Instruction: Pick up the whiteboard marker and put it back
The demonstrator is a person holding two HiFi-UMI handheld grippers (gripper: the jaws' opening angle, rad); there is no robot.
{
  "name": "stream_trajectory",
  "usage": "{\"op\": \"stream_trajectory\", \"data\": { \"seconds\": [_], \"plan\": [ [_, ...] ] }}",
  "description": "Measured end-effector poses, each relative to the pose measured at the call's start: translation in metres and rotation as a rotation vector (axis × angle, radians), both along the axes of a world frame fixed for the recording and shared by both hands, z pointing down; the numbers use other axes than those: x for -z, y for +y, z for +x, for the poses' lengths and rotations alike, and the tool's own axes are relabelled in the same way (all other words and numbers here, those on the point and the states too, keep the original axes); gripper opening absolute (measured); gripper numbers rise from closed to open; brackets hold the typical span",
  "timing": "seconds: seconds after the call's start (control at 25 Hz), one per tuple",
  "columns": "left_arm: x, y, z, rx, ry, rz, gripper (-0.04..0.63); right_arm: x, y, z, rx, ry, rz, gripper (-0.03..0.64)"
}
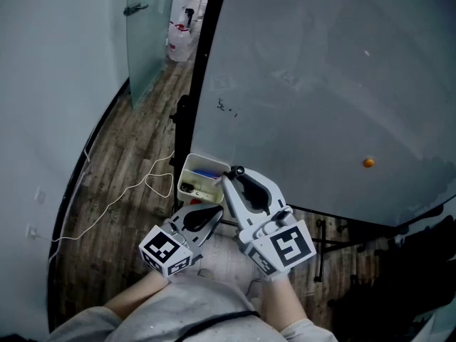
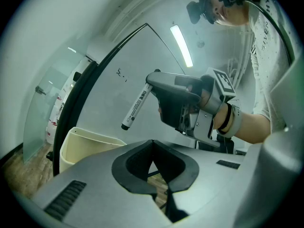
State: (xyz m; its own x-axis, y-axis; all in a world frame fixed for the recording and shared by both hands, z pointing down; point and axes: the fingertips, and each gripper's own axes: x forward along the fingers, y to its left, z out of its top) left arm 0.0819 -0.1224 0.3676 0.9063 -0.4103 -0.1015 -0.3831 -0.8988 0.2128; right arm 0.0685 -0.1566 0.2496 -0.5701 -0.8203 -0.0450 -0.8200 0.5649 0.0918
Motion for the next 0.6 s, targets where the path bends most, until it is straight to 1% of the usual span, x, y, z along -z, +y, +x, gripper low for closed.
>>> {"op": "stream_trajectory", "data": {
  "seconds": [0.28,0.44,0.6],
  "plan": [
    [-0.003,0.000,0.001,0.002,-0.004,-0.014,0.015,-0.006,-0.002,0.001,0.004,-0.006,-0.016,0.077],
    [-0.008,0.001,0.000,0.000,-0.001,-0.024,0.015,-0.017,-0.005,0.003,0.012,-0.016,-0.036,0.077],
    [-0.016,0.001,0.000,0.008,-0.013,-0.039,0.015,-0.031,-0.008,0.002,0.027,-0.020,-0.068,0.077]
  ]
}}
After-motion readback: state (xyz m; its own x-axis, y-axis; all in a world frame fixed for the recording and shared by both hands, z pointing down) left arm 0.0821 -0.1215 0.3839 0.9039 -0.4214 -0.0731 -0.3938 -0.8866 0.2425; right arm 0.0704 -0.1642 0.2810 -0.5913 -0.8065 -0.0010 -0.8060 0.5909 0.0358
